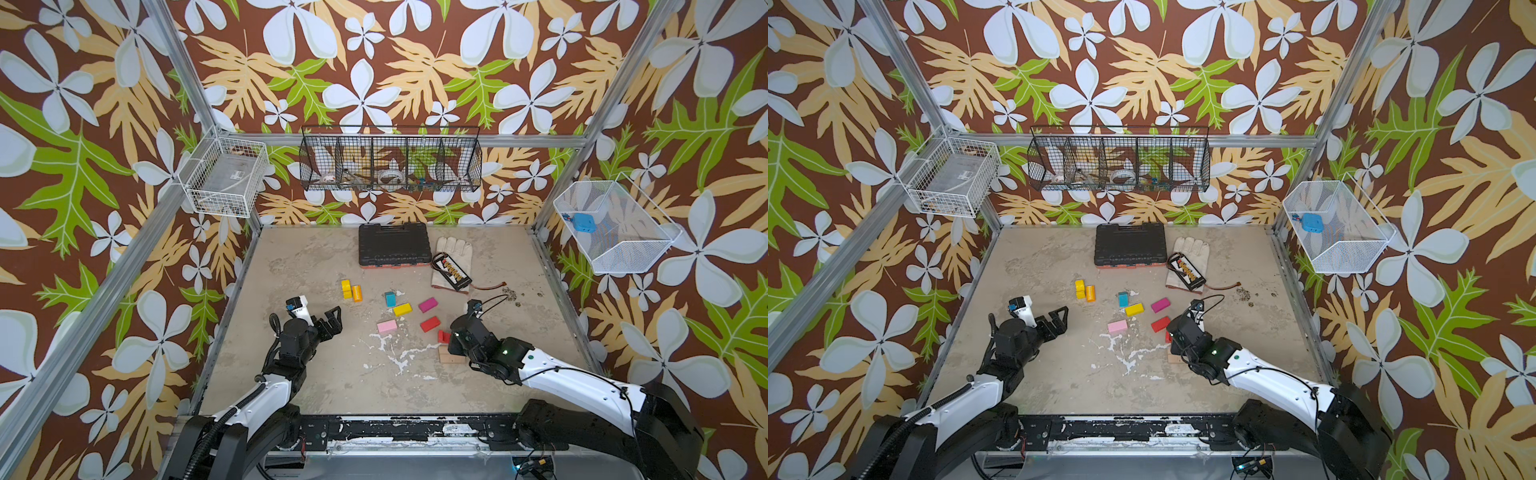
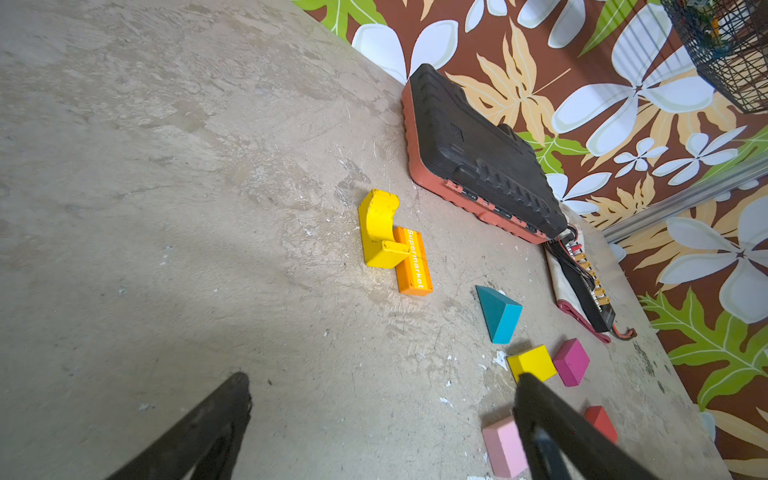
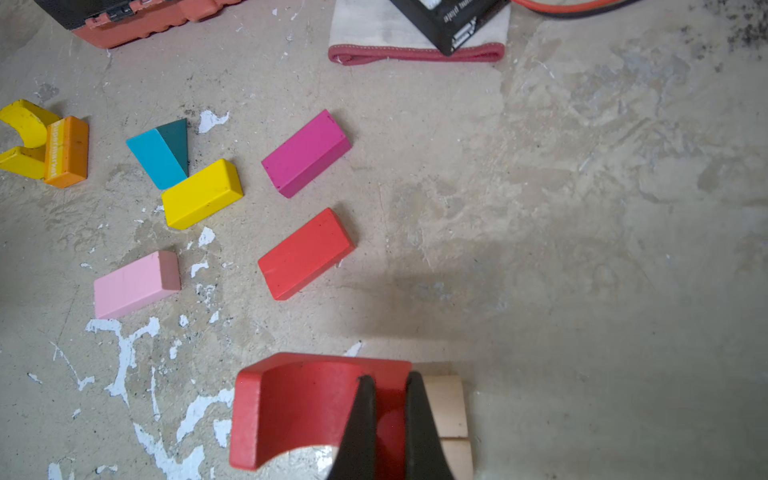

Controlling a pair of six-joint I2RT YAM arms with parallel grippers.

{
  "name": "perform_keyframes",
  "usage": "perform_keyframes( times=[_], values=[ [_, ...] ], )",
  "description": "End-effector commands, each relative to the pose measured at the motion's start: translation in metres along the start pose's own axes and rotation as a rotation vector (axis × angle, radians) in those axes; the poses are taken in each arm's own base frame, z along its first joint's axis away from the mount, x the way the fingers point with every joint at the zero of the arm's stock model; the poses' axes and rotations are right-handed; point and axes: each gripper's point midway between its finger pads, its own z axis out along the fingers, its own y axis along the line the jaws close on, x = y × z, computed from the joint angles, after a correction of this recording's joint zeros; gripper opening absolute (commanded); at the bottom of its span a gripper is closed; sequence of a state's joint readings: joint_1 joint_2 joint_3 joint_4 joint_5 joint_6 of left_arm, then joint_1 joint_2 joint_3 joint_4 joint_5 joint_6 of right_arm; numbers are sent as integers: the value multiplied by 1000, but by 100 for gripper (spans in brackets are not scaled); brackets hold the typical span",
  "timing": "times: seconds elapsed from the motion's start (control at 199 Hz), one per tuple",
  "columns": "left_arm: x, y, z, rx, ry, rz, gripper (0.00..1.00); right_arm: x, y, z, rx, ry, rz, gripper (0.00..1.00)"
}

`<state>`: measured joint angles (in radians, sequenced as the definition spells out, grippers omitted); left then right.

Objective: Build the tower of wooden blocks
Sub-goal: 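Carry the red arch block toward the robot above the plank stack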

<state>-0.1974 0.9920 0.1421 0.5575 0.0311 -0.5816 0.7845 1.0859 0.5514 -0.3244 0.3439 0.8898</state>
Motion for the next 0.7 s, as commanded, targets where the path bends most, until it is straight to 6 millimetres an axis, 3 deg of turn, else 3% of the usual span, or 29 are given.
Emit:
perform_keyframes(
  times=[0.0, 0.251, 0.698],
  values=[
    [-4, -5, -1, 22, -20, -2, 100, 4, -7, -3, 12, 1, 39, 0],
    [-4, -6, -1, 29, -20, -1, 100, 13, -17, 0, 32, 12, 40, 0],
    [-5, -6, -1, 27, -21, -1, 100, 19, -12, 15, 62, 54, -36, 2]
  ],
)
